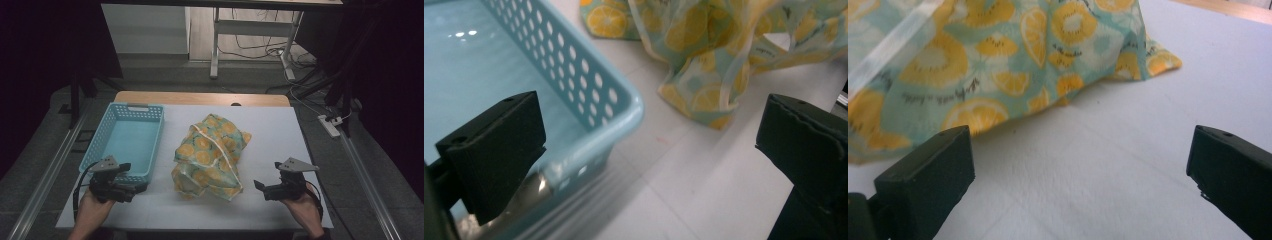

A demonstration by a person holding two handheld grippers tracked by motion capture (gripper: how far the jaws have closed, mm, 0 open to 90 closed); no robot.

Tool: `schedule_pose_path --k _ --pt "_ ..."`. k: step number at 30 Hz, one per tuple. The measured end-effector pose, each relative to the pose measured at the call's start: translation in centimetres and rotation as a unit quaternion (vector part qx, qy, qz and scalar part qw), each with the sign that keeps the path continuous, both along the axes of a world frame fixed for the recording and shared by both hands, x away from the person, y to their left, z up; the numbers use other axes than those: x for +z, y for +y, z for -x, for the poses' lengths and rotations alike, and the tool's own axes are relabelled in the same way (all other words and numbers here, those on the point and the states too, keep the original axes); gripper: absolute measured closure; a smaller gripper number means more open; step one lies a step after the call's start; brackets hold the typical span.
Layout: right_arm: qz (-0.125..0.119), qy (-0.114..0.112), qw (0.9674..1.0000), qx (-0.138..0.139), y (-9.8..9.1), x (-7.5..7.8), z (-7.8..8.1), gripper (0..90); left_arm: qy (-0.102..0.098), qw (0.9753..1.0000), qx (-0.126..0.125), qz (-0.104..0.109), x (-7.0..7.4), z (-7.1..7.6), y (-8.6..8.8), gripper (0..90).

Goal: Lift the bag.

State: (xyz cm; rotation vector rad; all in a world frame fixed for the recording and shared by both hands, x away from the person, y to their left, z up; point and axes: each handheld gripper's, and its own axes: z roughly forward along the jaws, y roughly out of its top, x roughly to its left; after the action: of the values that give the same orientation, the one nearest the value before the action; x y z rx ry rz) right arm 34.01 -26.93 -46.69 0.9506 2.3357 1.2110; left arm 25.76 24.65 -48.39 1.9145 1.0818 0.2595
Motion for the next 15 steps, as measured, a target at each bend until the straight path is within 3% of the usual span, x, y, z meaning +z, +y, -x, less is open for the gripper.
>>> schedule_pose_path --k 4,6,10,15 --pt "0.005 -0.003 0.9999 -0.009 -0.8 -0.3 1.1 0.0 -0.009 0.9998 0.012 0.016 -0.5 1.6 0.8 0.0" --pt "0.012 -0.004 0.9998 -0.013 -1.2 -0.6 1.5 0.0 -0.004 0.9998 0.014 0.016 -0.7 2.2 1.1 0.0" --pt "0.031 -0.003 0.9992 -0.023 -2.0 -1.3 2.3 0.0 0.010 0.9997 0.023 0.009 -1.7 3.3 1.6 0.0" --pt "0.040 0.013 0.9984 -0.038 -3.1 -2.3 3.1 0.0 0.027 0.9988 0.037 -0.017 -2.9 4.0 2.1 0.0"
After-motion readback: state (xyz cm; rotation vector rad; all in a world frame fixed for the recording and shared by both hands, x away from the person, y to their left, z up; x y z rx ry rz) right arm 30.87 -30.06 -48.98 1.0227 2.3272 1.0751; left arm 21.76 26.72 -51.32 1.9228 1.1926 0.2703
